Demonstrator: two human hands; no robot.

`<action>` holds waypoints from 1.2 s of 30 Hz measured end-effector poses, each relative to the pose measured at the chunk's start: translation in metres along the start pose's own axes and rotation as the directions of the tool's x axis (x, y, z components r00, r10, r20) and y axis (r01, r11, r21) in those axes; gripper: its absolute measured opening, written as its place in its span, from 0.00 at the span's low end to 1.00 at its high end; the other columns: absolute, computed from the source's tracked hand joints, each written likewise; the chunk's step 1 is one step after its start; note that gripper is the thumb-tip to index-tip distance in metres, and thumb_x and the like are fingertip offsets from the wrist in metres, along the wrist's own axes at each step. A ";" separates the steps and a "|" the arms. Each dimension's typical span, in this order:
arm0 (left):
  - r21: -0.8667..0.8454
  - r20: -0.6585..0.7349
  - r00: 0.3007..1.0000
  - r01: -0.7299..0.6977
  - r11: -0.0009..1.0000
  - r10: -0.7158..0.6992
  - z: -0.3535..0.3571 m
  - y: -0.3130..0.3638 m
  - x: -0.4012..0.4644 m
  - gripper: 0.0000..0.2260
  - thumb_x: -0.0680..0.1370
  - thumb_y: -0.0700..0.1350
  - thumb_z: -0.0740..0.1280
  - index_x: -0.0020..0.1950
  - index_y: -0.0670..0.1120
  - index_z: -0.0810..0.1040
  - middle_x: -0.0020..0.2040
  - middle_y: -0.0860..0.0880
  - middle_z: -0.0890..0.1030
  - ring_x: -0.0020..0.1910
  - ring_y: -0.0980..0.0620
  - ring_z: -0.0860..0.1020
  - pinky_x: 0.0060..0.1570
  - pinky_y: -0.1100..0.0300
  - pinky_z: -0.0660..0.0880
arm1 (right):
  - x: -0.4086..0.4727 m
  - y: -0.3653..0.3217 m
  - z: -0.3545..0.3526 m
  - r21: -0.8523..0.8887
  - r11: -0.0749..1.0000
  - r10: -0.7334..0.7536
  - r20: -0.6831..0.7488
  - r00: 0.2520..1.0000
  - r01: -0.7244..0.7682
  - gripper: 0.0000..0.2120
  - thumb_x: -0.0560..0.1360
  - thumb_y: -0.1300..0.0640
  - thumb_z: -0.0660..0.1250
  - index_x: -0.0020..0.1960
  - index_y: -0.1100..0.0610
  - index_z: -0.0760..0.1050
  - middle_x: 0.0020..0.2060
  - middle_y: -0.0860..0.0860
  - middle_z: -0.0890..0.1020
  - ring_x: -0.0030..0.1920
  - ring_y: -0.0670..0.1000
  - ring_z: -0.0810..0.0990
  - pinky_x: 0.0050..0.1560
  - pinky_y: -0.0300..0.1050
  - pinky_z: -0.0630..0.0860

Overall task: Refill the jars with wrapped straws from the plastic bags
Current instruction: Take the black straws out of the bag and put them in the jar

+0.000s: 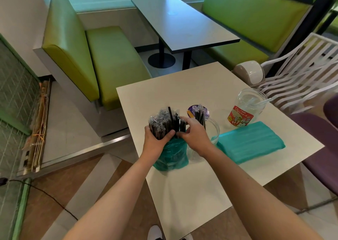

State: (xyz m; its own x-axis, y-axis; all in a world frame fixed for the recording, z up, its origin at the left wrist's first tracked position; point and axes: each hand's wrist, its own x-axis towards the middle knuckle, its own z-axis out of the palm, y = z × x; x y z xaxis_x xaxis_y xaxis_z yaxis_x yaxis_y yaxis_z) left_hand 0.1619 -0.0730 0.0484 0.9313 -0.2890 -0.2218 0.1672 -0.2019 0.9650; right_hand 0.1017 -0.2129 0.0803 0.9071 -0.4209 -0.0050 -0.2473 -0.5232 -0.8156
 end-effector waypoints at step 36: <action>0.041 -0.070 0.997 -0.031 0.999 0.034 0.010 0.003 0.004 0.32 0.67 0.52 0.79 0.60 0.50 0.62 0.59 0.50 0.72 0.58 0.52 0.73 0.55 0.58 0.70 | 0.016 -0.068 -0.109 0.273 0.949 -0.019 -0.452 0.892 0.159 0.09 0.83 0.51 0.56 0.53 0.56 0.68 0.37 0.47 0.82 0.34 0.34 0.76 0.36 0.24 0.68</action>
State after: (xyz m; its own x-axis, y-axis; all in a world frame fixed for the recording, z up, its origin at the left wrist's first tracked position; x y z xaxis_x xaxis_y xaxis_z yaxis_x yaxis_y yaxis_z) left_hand 0.1627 -0.0843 0.0487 0.9568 -0.2294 -0.1786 0.1249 -0.2307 0.9650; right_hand 0.0959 -0.2651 0.1986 0.6596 -0.7004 0.2728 0.0023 -0.3610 -0.9325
